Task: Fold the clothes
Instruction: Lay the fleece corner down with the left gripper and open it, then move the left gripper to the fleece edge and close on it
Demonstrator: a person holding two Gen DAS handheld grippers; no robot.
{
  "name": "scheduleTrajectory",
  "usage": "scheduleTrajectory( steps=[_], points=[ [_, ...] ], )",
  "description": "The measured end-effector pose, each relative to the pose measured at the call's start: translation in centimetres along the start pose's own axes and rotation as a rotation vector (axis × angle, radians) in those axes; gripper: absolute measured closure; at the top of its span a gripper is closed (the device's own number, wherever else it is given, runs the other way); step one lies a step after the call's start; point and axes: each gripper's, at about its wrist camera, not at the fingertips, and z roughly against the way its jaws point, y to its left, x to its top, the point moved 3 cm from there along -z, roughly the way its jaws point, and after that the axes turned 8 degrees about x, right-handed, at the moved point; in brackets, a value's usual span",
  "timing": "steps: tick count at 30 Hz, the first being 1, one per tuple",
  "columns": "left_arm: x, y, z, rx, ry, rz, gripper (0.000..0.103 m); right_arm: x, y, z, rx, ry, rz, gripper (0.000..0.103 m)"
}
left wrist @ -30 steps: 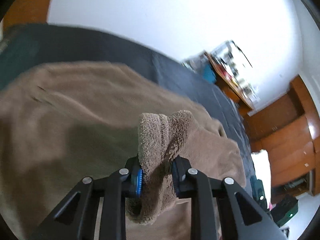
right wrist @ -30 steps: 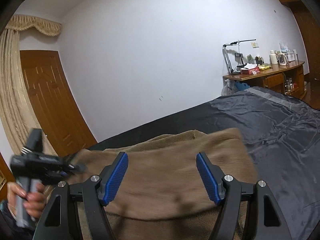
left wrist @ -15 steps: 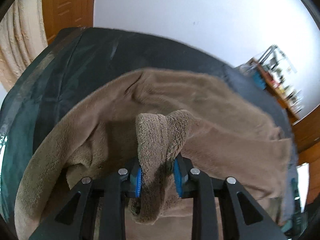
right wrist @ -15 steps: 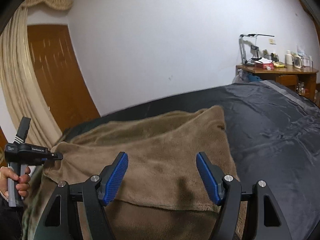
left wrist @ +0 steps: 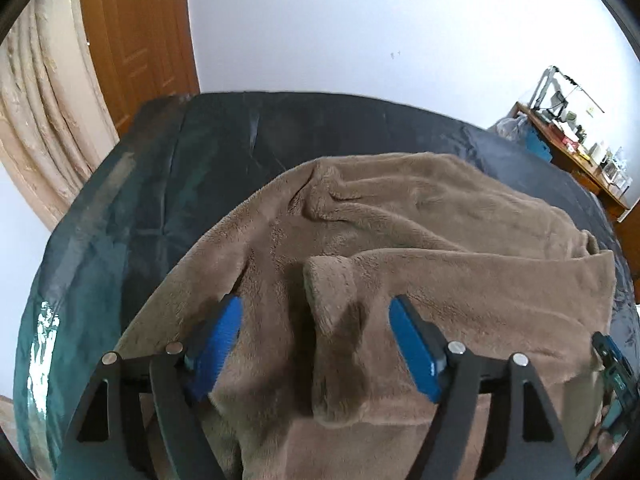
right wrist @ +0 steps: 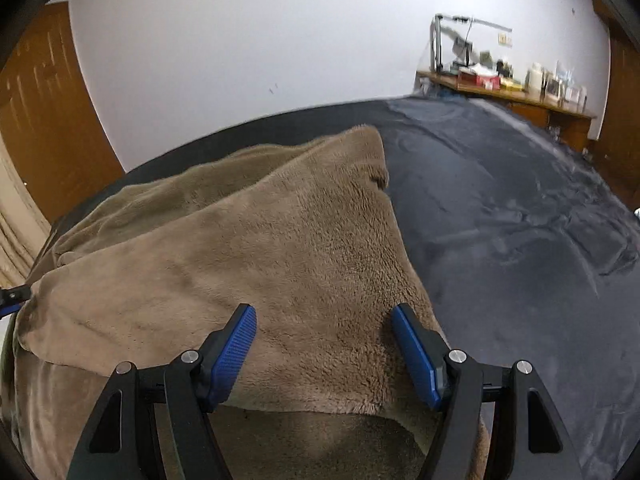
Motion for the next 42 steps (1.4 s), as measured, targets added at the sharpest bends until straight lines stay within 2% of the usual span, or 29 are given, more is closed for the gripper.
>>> scheduleTrajectory(
  steps=[2, 4, 8, 10, 12, 16, 20, 29, 33, 36, 42],
  points=[
    [-0.6, -1.3, 0.2, -0.03, -0.005, -0.041, 0.023, -0.1, 0.4, -0.2, -0.029, 0.014, 0.034, 0.029],
    [-1.5, -3.0, -0.1, -0.052, 0.005, -0.097, 0.023, -0.2, 1.2, -0.7, -0.052, 0.042, 0.083, 0.021],
    [-3.0, -4.9, -2.3, 0.021, 0.049, -0.156, 0.023, -0.2, 2.0, -1.4, -0.077, 0.066, 0.132, 0.018],
    [-3.4, -5.1, -3.8, 0.038, 0.065, -0.143, 0.019, -0.3, 1.9, -1.5, -0.072, 0.069, 0.131, 0.018],
    [-3.4, -4.8, -4.2, 0.037, 0.048, -0.13, 0.015, -0.2, 2.1, -1.6, -0.078, 0.073, 0.14, 0.018],
    [-3.5, -3.9, -4.9, 0.005, 0.04, -0.09, 0.006, -0.2, 2.4, -1.9, -0.082, 0.077, 0.143, 0.017],
    [-3.8, -3.7, -5.0, 0.013, 0.014, -0.087, 0.005, 0.3, 2.2, -2.4, -0.087, 0.079, 0.145, 0.017],
    [-5.0, -2.8, -3.1, -0.005, 0.024, -0.035, 0.005, -0.3, 3.2, -2.3, -0.084, 0.08, 0.142, 0.015],
    [-6.7, -1.5, -1.0, -0.048, 0.004, 0.01, 0.005, -0.5, 3.7, -2.4, -0.104, 0.085, 0.161, 0.013],
    [-8.0, 0.0, 0.7, -0.083, -0.012, 0.052, 0.005, -0.4, 3.4, -2.5, -0.084, 0.086, 0.139, 0.011],
    [-11.7, 6.4, 4.7, -0.06, -0.049, 0.134, 0.005, -0.6, 3.7, -2.5, -0.099, 0.088, 0.154, 0.011]
  ],
)
